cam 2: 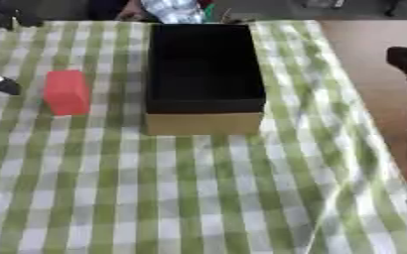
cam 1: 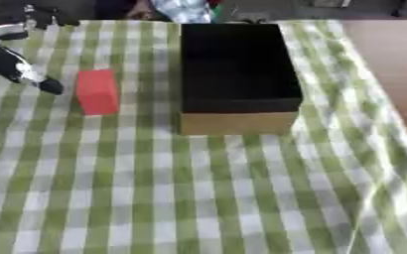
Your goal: Pick up objects on the table and place them in the box.
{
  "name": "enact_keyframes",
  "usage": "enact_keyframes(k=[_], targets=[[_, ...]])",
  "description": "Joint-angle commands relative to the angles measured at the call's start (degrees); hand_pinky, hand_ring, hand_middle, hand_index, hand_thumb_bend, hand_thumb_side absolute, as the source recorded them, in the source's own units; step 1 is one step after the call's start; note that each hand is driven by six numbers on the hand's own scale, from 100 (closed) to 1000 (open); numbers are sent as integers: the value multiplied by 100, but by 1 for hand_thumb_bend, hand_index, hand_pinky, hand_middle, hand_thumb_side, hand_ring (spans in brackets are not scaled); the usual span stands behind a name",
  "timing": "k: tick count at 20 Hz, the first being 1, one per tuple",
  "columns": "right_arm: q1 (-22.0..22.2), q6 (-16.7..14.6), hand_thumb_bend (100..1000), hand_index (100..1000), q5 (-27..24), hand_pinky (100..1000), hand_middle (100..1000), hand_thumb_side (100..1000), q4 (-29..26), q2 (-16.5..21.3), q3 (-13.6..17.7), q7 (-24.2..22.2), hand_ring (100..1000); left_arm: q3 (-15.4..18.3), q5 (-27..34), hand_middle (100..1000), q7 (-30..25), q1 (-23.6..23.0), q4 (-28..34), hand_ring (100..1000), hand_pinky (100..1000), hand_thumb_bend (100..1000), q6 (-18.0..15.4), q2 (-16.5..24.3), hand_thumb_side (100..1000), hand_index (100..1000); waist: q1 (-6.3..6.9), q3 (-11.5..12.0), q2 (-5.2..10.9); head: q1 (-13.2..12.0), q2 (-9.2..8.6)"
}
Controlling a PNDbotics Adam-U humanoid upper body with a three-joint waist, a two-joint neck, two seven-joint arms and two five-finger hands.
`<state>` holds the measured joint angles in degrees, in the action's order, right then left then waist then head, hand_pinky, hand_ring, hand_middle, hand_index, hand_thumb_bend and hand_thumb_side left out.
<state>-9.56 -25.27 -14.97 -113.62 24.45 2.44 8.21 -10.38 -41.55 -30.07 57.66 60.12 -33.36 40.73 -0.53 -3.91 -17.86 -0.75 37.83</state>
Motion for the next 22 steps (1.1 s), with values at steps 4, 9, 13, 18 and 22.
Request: enact_keyframes(k=[4,9,13,18,22], targets=[[-59,70,100,810,-30,818,611,864,-98,42,14,-16,739,-53,134,849,-1043,205,-102,882,798,898,-153,-92,955,970,105,-19,85,-30,-85],[-79,95,100,810,-22,818,610,865,-98,19,-2,-33,739,-131,59,829,-1498,221,-36,881,798,896,132,-184,950,973,117,-47,63,-43,-82],[-81,131,100,810,-15,819,609,866,-98,1,-6,-33,739,-165,1,818,-1764,219,-14,878,798,902,292,-236,949,967,132,-49,58,-42,-68],[-91,155,100,809,-17,819,609,866,-98,-5,-12,-39,740,-220,-83,826,-1998,191,79,882,800,914,424,-260,940,967,148,-41,59,-56,-51],[-88,172,100,809,-16,819,608,867,-98,-11,-12,-42,740,-249,-185,828,-2090,161,106,885,805,912,484,-275,935,959,153,-44,61,-57,-40]])
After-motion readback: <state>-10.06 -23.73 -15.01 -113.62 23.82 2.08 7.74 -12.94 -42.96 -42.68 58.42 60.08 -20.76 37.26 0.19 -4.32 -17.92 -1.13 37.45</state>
